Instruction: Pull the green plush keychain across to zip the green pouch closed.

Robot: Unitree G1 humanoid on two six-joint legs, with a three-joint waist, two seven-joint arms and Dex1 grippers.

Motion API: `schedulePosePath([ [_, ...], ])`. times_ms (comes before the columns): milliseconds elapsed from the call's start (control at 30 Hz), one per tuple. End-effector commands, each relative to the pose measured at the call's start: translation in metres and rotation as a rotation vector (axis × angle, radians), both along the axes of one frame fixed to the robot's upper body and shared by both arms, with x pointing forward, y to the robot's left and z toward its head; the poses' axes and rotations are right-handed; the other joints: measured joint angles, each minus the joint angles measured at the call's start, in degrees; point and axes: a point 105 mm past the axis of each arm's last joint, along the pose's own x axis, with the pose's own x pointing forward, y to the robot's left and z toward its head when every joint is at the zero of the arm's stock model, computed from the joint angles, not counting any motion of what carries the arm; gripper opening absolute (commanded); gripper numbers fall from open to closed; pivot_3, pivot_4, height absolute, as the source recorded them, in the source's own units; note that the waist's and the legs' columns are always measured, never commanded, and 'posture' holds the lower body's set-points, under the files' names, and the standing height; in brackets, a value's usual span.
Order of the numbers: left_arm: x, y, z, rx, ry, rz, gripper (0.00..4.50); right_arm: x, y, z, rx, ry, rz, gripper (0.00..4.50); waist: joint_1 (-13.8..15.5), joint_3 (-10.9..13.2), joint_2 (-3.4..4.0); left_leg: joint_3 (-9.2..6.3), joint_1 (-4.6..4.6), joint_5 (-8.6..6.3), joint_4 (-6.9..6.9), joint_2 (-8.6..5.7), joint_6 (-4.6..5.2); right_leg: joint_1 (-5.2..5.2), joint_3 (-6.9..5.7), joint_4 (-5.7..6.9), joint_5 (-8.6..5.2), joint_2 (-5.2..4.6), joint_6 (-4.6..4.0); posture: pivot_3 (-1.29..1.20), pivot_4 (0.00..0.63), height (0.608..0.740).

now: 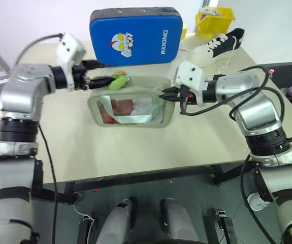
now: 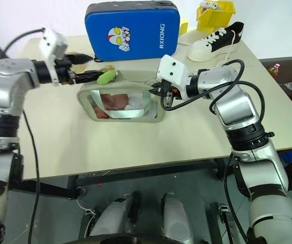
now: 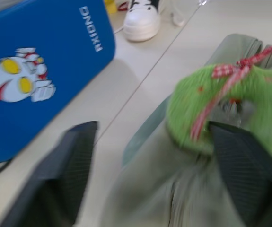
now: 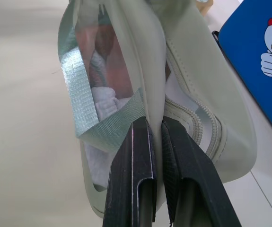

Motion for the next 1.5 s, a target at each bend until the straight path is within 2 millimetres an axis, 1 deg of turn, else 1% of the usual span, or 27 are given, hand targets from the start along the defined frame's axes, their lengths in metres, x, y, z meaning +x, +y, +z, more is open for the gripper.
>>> schedulePosePath([
  [33,-0.019,0.020,0.028,0.017,-0.051,-0.002,4.41,-0.001,0.000,0.011,0.006,-0.050,0.006,0.00,0.02,0.00,0.00,0.00,0.00,0.00,0.00,0.00,0.00,0.00,0.00,0.00,0.00,0.00,0.00,0.00,0.150,0.740],
  [100,-0.028,0.025,0.028,0.009,-0.020,-0.009,4.41,0.000,-0.001,0.011,0.006,-0.051,0.006,0.00,0.08,0.00,0.00,0.00,0.00,0.00,0.00,0.00,0.00,0.01,-0.01,0.00,0.00,0.00,0.00,0.00,0.150,0.740],
  [133,-0.036,0.026,0.023,0.016,0.009,-0.029,4.41,0.000,-0.001,0.012,0.006,-0.051,0.006,0.00,0.06,0.00,0.00,-0.01,0.00,-0.01,0.01,0.00,0.00,0.02,-0.02,0.00,-0.01,0.00,-0.01,0.00,0.150,0.740],
  [167,-0.044,0.025,0.010,0.043,0.043,-0.048,4.41,0.001,-0.001,0.012,0.007,-0.052,0.007,0.00,-0.01,0.00,0.01,0.00,0.01,-0.01,0.00,0.00,0.00,0.04,-0.01,-0.02,-0.01,-0.02,-0.01,0.00,0.150,0.740],
  [233,-0.054,0.021,-0.007,0.074,0.079,-0.071,4.41,0.003,0.000,0.012,0.010,-0.052,0.009,0.00,0.01,0.00,0.03,0.03,0.03,-0.02,-0.04,0.00,0.02,0.03,0.04,-0.02,-0.03,-0.04,-0.05,0.00,0.150,0.740],
  [300,-0.051,0.012,-0.023,0.073,0.083,-0.059,4.41,0.004,0.002,0.013,0.013,-0.050,0.013,0.00,0.31,0.00,0.02,-0.05,0.03,-0.01,-0.01,0.01,-0.01,0.06,0.02,-0.01,-0.05,-0.03,-0.10,0.00,0.150,0.740],
  [333,-0.049,0.009,-0.028,0.073,0.081,-0.052,4.41,0.004,0.002,0.013,0.013,-0.050,0.015,0.00,0.43,0.00,0.01,-0.08,0.04,-0.01,0.02,0.01,-0.01,0.11,-0.01,-0.01,-0.08,-0.03,-0.14,0.00,0.150,0.740],
  [400,-0.042,0.008,-0.037,0.102,0.056,-0.002,4.41,0.004,0.003,0.012,0.012,-0.047,0.020,0.00,0.51,-0.01,0.00,-0.09,0.03,-0.01,0.06,0.00,0.00,0.15,-0.03,-0.03,-0.10,-0.04,-0.19,0.00,0.150,0.740],
  [500,-0.037,0.006,-0.042,0.095,0.036,0.019,3.63,0.003,0.004,0.012,0.010,-0.045,0.025,0.00,0.39,-0.01,0.00,-0.07,0.02,-0.01,0.05,0.00,0.00,0.11,-0.02,-0.03,-0.08,-0.05,-0.14,0.00,0.150,0.740],
  [533,-0.037,0.006,-0.042,0.091,0.034,0.017,3.17,0.003,0.004,0.013,0.010,-0.045,0.026,0.00,0.24,0.00,0.00,-0.07,0.02,-0.01,0.03,0.00,0.00,0.08,-0.01,-0.02,-0.05,-0.05,-0.10,0.00,0.150,0.740],
  [667,-0.039,0.002,-0.042,0.086,0.039,0.006,1.01,0.003,0.005,0.013,0.013,-0.045,0.027,0.00,0.17,0.00,0.00,-0.06,0.02,-0.01,0.01,0.00,0.00,0.06,0.00,-0.02,-0.03,-0.03,-0.06,0.00,0.150,0.740],
  [700,-0.039,0.002,-0.042,0.089,0.042,0.001,0.60,0.004,0.005,0.013,0.013,-0.045,0.026,0.00,0.18,0.00,0.00,-0.06,0.02,-0.01,0.01,0.00,0.00,0.07,-0.01,-0.02,-0.03,-0.03,-0.06,0.00,0.150,0.740],
  [733,-0.039,0.000,-0.043,0.091,0.043,-0.006,0.01,0.004,0.005,0.014,0.015,-0.046,0.024,0.00,0.17,0.00,0.00,-0.06,0.02,-0.01,0.01,0.00,0.00,0.07,-0.01,-0.02,-0.03,-0.03,-0.06,0.00,0.150,0.740],
  [900,-0.034,-0.007,-0.043,0.065,0.047,-0.010,0.01,0.007,0.002,0.020,0.029,-0.032,0.006,0.00,0.30,0.00,0.00,-0.05,0.02,-0.01,0.01,0.00,0.00,0.08,-0.02,-0.02,-0.03,-0.03,-0.06,0.00,0.150,0.740],
  [967,-0.033,-0.008,-0.044,0.072,0.035,-0.009,0.00,0.005,-0.001,0.024,0.024,-0.016,0.014,0.78,0.48,0.00,0.00,-0.06,0.02,-0.01,0.03,0.00,0.00,0.09,-0.03,-0.02,-0.03,-0.04,-0.06,0.00,0.150,0.740],
  [1000,-0.032,-0.009,-0.044,0.075,0.032,-0.009,0.00,0.005,-0.002,0.026,0.013,-0.019,0.020,1.10,0.56,0.00,0.00,-0.05,0.02,-0.01,0.03,-0.01,0.00,0.09,-0.03,-0.02,-0.03,-0.04,-0.06,0.00,0.150,0.740],
  [1033,-0.032,-0.008,-0.045,0.079,0.032,-0.010,0.00,0.004,-0.005,0.032,-0.009,-0.039,0.031,1.57,0.66,0.00,0.00,-0.05,0.02,-0.01,0.03,-0.02,0.00,0.09,-0.04,-0.02,-0.03,-0.05,-0.06,0.00,0.150,0.740],
  [1067,-0.033,-0.008,-0.045,0.081,0.033,-0.010,0.00,0.003,-0.006,0.040,-0.024,-0.061,0.040,2.16,0.71,0.01,0.02,-0.05,0.02,-0.01,0.03,-0.02,0.00,0.09,-0.05,-0.03,-0.03,-0.05,-0.06,0.00,0.150,0.740],
  [1167,-0.033,-0.007,-0.045,0.082,0.032,-0.015,0.00,-0.003,-0.002,0.058,-0.039,-0.090,0.082,3.64,0.69,0.01,0.03,-0.02,0.02,-0.01,0.03,-0.02,0.00,0.08,-0.05,-0.03,-0.03,-0.06,-0.06,0.00,0.150,0.740],
  [1200,-0.033,-0.008,-0.044,0.082,0.032,-0.016,0.00,-0.004,0.000,0.061,-0.041,-0.092,0.093,3.64,0.64,0.01,0.03,-0.03,0.02,-0.01,0.02,-0.02,0.00,0.08,-0.05,-0.03,-0.04,-0.06,-0.07,0.00,0.150,0.740],
  [1233,-0.034,-0.008,-0.044,0.083,0.032,-0.021,0.00,-0.006,0.008,0.067,-0.027,-0.107,0.113,3.64,0.62,0.01,0.02,-0.03,0.03,-0.01,0.02,-0.01,0.00,0.07,-0.05,-0.03,-0.04,-0.05,-0.07,0.00,0.150,0.740],
  [1333,-0.034,-0.010,-0.045,0.083,0.035,-0.029,0.00,-0.012,0.047,0.079,0.061,-0.131,0.191,3.64,0.29,0.01,0.03,-0.04,0.03,-0.01,0.01,0.00,-0.01,0.08,-0.04,-0.02,-0.04,-0.05,-0.08,0.00,0.150,0.740],
  [1400,-0.035,-0.011,-0.046,0.087,0.035,-0.034,0.00,-0.012,0.069,0.076,0.106,-0.118,0.217,3.64,0.18,0.01,0.03,-0.06,0.03,-0.01,0.00,0.00,-0.01,0.06,-0.01,0.00,-0.04,-0.04,-0.07,0.00,0.150,0.740],
  [1500,-0.034,-0.012,-0.045,0.087,0.035,-0.033,0.00,-0.011,0.086,0.067,0.128,-0.091,0.242,3.64,0.55,0.01,0.03,-0.08,0.02,0.00,-0.02,-0.02,-0.01,0.05,-0.02,0.00,-0.01,-0.02,-0.02,0.00,0.150,0.740],
])
